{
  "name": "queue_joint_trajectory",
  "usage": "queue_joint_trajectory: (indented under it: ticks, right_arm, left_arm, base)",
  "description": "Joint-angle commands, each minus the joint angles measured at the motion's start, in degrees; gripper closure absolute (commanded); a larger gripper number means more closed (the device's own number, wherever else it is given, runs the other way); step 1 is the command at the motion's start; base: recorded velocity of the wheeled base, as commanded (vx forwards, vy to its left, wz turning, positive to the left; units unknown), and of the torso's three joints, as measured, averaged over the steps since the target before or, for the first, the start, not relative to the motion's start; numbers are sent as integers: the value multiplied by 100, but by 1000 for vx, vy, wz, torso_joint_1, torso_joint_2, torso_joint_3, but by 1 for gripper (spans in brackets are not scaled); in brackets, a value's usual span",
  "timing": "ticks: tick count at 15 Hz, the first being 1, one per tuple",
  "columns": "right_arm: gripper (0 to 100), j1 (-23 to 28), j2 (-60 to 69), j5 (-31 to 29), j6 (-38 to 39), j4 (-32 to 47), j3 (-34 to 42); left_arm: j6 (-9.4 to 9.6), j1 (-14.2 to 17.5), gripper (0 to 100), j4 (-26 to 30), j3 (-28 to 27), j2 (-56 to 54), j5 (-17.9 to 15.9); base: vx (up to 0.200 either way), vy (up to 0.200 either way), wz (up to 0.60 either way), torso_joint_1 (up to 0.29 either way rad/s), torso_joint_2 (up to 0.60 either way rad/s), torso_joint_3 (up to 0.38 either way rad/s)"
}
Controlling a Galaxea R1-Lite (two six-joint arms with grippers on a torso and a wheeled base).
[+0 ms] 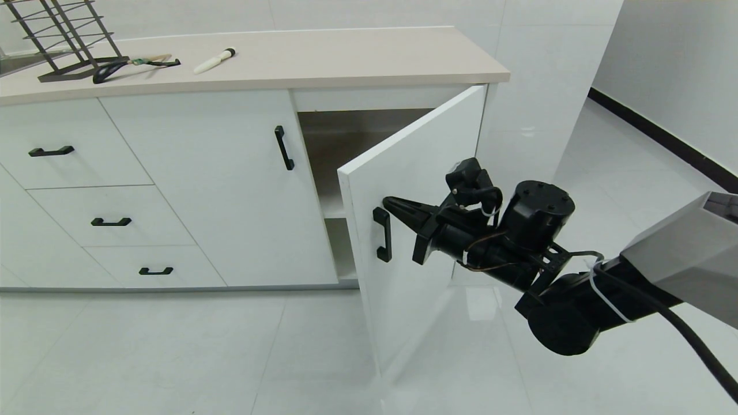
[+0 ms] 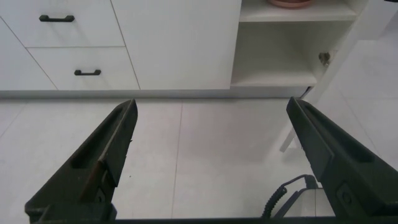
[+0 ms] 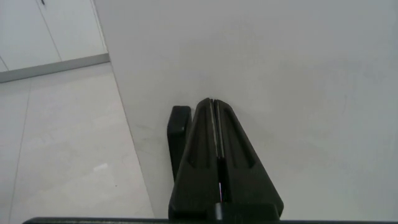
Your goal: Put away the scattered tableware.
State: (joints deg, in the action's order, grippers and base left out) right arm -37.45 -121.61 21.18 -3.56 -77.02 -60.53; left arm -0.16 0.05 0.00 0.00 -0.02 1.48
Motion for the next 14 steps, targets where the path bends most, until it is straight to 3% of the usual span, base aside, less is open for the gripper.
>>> queue_joint_trajectory:
  ticks: [1, 8, 12, 14]
  right_arm:
    - [100, -78, -187, 1, 75, -41, -223]
    - [100, -131, -741, -17, 374, -164, -1330]
    - [100, -131, -732, -34, 374, -164, -1313]
    - [100, -122, -398, -316, 382, -182, -1014]
  left_arm:
    - [-2, 4, 0, 0, 0, 2, 2]
    - [-19, 4, 0, 0, 0, 2, 2]
    - [-19, 4, 0, 0, 0, 2, 2]
    - [-19, 4, 0, 0, 0, 2, 2]
  base:
    - [0, 0, 0, 0, 0, 0]
    - [0, 0, 0, 0, 0, 0]
    - [0, 0, 0, 0, 0, 0]
    - [0, 0, 0, 0, 0, 0]
